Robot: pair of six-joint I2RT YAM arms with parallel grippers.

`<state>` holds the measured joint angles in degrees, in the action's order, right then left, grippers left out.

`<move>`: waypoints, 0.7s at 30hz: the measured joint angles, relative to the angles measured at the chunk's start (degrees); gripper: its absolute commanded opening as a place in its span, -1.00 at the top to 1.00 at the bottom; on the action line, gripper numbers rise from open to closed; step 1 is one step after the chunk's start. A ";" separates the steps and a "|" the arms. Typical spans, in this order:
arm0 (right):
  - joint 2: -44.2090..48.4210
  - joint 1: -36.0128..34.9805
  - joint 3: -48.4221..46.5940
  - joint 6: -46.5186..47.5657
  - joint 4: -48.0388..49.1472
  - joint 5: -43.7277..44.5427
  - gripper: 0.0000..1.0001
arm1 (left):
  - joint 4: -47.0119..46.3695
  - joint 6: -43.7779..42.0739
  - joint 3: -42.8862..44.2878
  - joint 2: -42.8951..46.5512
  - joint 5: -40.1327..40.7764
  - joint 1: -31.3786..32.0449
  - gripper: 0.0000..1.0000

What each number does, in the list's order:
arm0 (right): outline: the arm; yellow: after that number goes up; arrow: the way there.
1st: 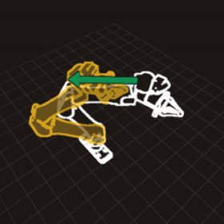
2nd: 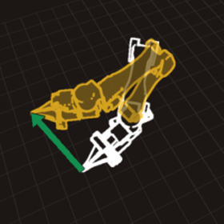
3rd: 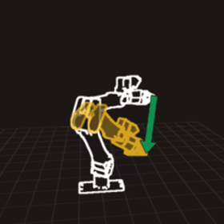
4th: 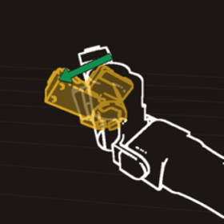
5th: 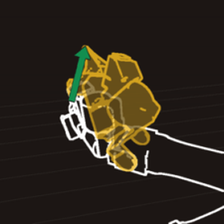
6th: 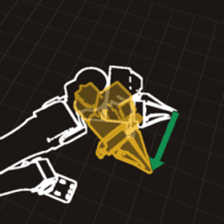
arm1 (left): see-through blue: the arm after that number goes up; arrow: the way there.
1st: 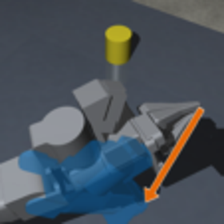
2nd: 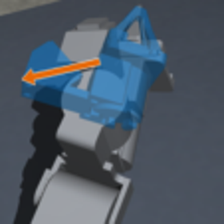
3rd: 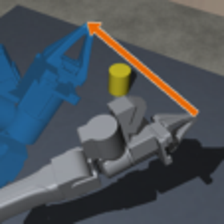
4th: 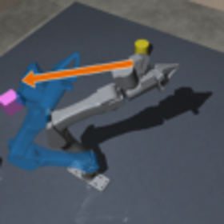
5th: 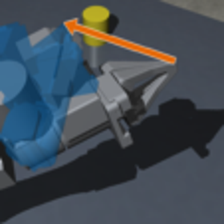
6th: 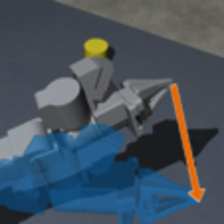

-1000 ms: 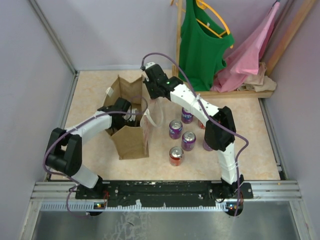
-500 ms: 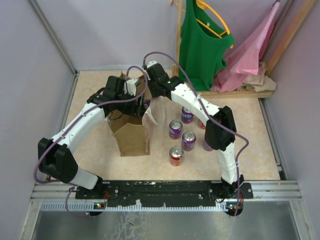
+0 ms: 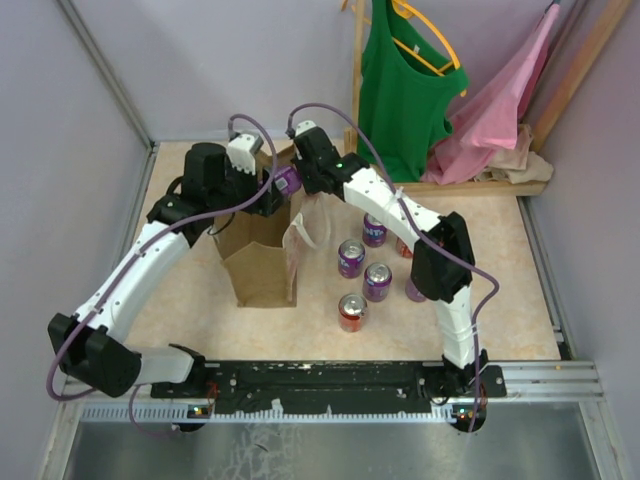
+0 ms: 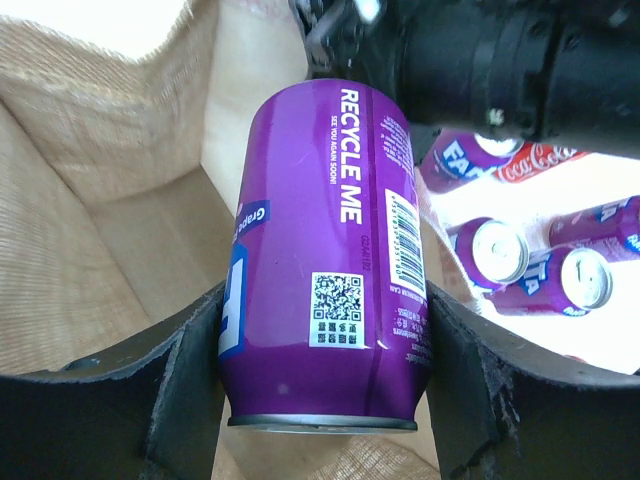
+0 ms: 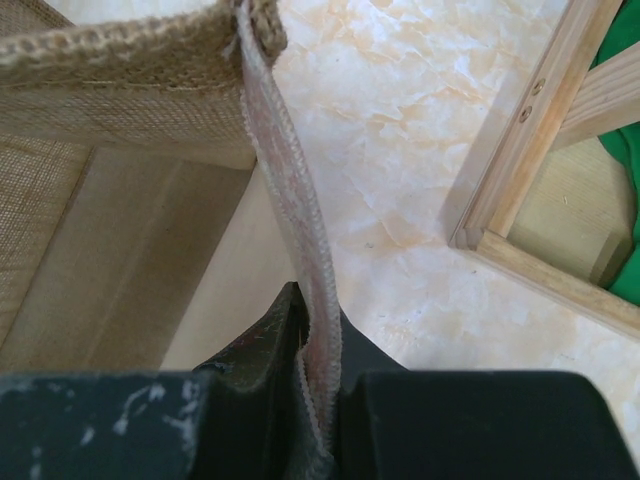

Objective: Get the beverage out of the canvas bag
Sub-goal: Take out the drink from the canvas bag, then place the drink at the center of the board.

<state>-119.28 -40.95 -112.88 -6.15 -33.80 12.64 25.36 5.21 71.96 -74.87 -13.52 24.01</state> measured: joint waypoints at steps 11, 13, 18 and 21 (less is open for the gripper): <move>0.09 0.24 0.00 0.26 0.57 0.37 0.06 | 0.11 -0.57 3.04 0.00 0.83 -0.02 1.00; 0.24 0.24 0.00 0.46 0.92 0.55 -0.67 | 0.94 -0.76 3.45 0.00 1.05 0.00 1.00; 1.49 0.83 -0.07 1.46 0.81 2.32 -0.98 | 5.38 -2.03 7.08 0.26 2.23 -0.11 1.00; 2.99 0.83 -0.09 1.92 0.83 2.69 -0.98 | 8.70 -3.10 10.84 0.26 2.21 -0.09 1.00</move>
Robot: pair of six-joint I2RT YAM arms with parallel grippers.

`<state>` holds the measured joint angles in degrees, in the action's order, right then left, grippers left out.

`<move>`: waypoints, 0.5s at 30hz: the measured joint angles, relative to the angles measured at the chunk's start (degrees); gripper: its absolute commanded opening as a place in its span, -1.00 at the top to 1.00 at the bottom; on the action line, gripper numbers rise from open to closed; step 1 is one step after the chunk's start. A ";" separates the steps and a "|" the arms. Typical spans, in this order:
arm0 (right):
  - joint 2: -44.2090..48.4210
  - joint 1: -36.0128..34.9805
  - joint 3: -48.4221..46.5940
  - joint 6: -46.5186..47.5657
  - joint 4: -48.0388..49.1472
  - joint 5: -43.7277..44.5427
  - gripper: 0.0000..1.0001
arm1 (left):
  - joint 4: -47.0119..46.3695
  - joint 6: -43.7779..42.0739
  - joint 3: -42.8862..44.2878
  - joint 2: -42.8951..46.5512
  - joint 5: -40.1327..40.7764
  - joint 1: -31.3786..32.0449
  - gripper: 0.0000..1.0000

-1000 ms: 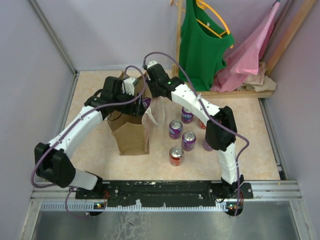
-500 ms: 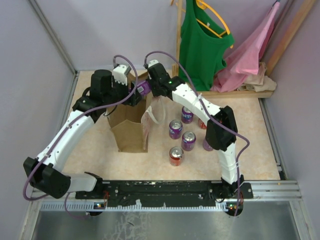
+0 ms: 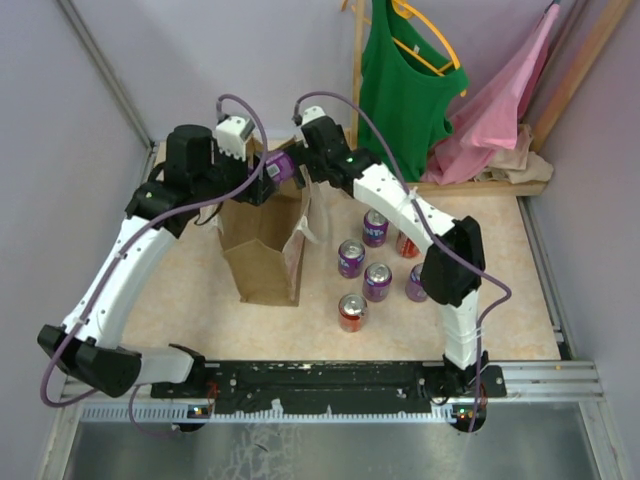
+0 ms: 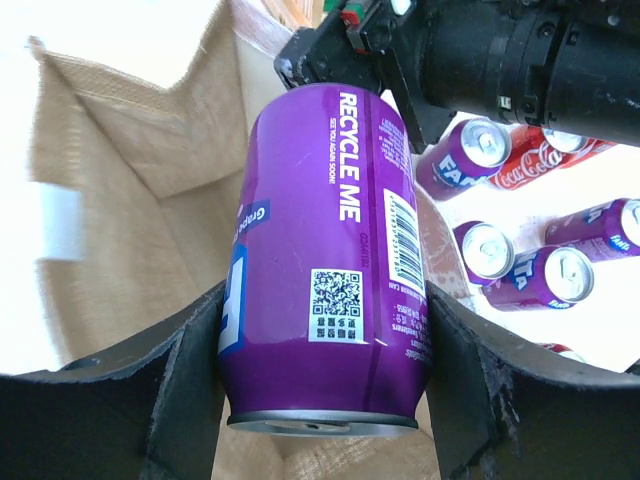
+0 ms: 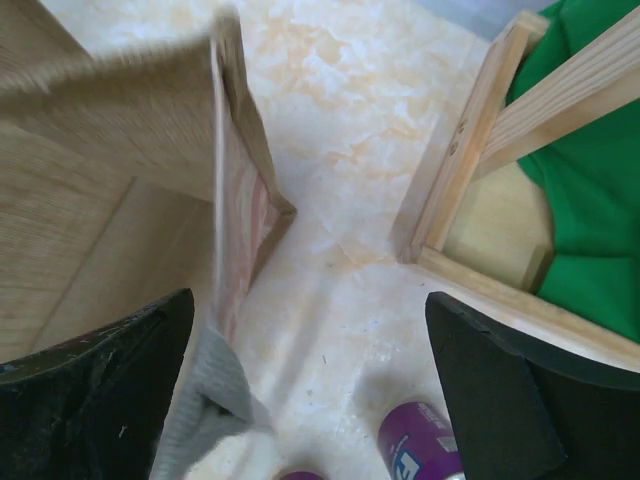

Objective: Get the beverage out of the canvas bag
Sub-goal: Place the drink at the center of the board.

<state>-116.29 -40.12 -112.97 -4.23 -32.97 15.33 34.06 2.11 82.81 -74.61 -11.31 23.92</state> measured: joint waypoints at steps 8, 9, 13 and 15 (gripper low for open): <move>9.22 -0.24 -0.55 0.85 1.53 5.62 -0.98 | 13.62 -3.65 19.47 -4.37 -3.61 0.00 1.00; 10.69 -0.24 -0.55 1.11 2.08 7.39 -0.98 | 15.06 -4.15 21.29 -4.83 -4.09 0.07 1.00; 16.52 -0.22 1.36 1.99 5.44 15.30 -0.98 | 21.40 -6.27 26.34 -6.01 -5.79 0.11 1.00; 19.76 -0.22 3.98 2.71 7.45 19.37 -0.98 | 24.63 -7.13 28.09 -6.78 -6.64 0.15 1.00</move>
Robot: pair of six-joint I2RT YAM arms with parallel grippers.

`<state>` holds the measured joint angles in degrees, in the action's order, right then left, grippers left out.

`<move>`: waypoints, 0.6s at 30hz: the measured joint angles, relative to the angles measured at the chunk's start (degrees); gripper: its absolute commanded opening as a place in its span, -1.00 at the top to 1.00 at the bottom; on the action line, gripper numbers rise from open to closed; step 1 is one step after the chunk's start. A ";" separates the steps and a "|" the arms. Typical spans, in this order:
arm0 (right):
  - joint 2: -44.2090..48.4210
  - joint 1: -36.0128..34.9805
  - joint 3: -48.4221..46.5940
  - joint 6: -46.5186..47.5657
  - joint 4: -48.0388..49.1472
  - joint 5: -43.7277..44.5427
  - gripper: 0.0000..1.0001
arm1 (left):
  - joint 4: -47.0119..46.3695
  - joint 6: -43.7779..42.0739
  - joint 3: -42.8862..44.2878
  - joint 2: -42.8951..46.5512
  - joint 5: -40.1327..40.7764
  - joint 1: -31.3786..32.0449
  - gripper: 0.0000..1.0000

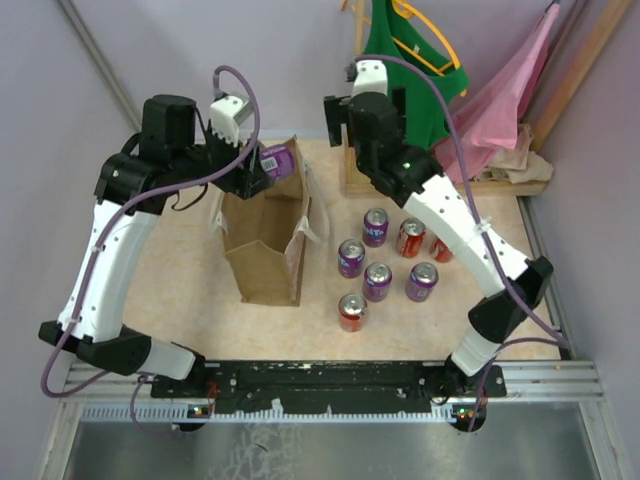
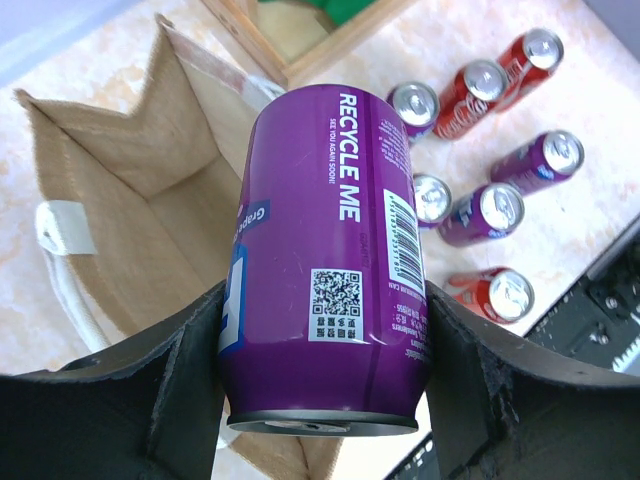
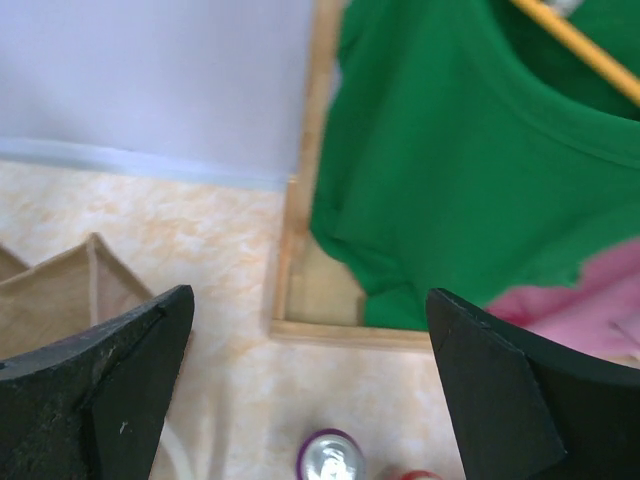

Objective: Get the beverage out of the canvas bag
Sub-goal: Place the drink at the center of the board.

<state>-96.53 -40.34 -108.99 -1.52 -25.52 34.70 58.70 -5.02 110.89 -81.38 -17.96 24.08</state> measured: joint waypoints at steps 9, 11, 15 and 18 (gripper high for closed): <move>13.73 0.00 15.72 3.17 8.46 12.76 -0.98 | 8.63 -0.96 2.69 -1.79 -2.19 5.60 1.00; 16.48 0.00 18.78 3.61 10.32 14.38 -0.98 | 10.84 -0.83 4.81 -3.10 -0.85 8.68 1.00; 22.67 0.00 24.37 3.96 13.27 17.22 -0.98 | 14.32 -0.13 8.59 -5.84 3.72 15.61 1.00; 25.88 -0.02 27.02 3.91 14.91 18.40 -0.98 | 16.06 0.68 9.14 -7.21 7.39 20.65 1.00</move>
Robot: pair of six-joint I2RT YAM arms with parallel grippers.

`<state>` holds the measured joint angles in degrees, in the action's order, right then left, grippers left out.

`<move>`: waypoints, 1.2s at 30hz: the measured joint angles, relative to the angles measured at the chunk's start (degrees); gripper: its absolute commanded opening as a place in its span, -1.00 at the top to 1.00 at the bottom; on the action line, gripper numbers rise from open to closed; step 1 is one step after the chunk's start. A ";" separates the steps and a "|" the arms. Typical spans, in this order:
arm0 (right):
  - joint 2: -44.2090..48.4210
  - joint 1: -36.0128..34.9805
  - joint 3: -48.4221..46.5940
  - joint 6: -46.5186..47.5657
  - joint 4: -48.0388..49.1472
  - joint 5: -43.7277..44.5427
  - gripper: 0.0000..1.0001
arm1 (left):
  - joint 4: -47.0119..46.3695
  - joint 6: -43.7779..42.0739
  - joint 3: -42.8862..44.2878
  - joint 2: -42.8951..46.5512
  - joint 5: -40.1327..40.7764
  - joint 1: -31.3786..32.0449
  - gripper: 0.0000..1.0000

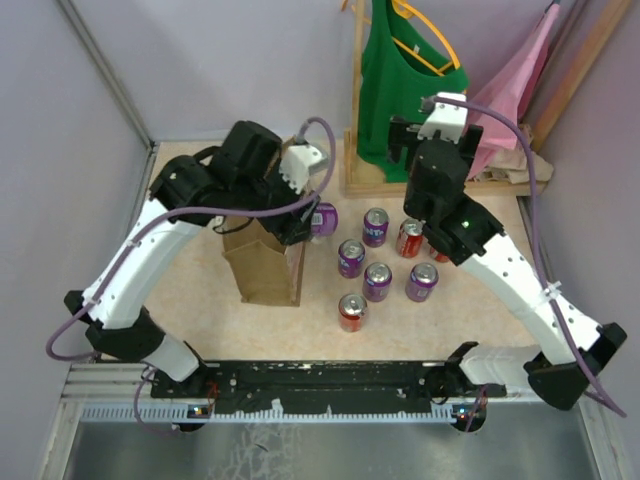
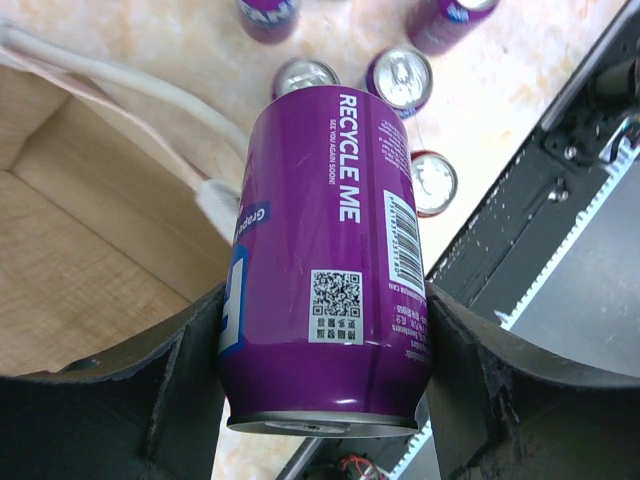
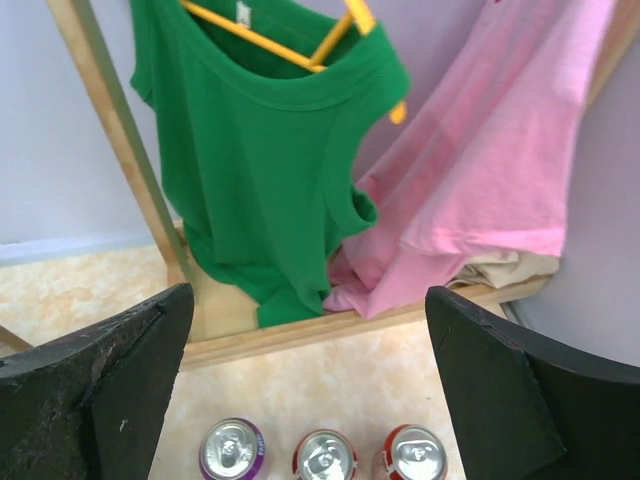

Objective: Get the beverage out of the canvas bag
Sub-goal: Place the drink at the center of the board.

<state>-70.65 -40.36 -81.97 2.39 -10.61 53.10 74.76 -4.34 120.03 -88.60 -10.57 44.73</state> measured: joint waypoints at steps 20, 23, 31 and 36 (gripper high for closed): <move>12.48 -2.56 4.68 -0.79 -1.55 2.16 -0.98 | 5.22 5.60 -11.15 -7.98 18.60 14.08 1.00; 12.70 -3.04 4.68 -0.22 -1.42 2.40 -0.98 | 5.25 5.62 -12.24 -10.73 18.93 14.12 1.00; 14.03 -3.78 4.68 0.22 -1.44 2.91 -0.98 | 3.32 5.27 -18.03 -15.15 19.93 14.14 1.00; 14.10 -3.91 4.68 0.22 -2.01 3.04 -0.98 | 0.94 4.11 -22.08 -16.00 19.71 13.73 1.00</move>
<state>-56.55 -44.27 -77.30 2.61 -12.62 56.14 75.70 -0.23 97.95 -104.60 9.15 58.46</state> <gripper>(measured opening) 0.990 0.727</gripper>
